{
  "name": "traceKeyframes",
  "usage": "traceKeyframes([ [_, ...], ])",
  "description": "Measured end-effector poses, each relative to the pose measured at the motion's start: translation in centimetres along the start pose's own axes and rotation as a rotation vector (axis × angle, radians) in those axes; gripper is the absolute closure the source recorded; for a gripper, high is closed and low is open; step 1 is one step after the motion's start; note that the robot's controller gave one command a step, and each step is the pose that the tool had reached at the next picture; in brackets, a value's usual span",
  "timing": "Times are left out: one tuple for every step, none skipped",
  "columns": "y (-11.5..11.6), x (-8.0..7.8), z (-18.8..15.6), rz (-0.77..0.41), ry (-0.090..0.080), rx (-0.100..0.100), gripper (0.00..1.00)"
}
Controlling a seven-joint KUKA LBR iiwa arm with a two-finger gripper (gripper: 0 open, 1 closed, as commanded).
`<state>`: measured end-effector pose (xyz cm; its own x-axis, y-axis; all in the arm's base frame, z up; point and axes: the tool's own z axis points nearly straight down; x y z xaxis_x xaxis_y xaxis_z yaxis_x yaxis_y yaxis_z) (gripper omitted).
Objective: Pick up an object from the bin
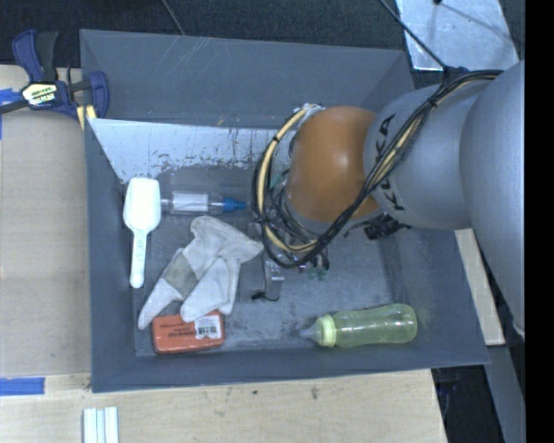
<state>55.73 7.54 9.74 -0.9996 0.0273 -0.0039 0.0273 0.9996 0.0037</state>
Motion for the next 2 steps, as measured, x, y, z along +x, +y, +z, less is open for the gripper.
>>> traceKeyframes([
  [4.1, -3.45, 2.64, 0.146, -0.001, 0.002, 1.0],
  [4.09, -3.45, 2.64, 0.146, -0.001, 0.002, 1.0],
])
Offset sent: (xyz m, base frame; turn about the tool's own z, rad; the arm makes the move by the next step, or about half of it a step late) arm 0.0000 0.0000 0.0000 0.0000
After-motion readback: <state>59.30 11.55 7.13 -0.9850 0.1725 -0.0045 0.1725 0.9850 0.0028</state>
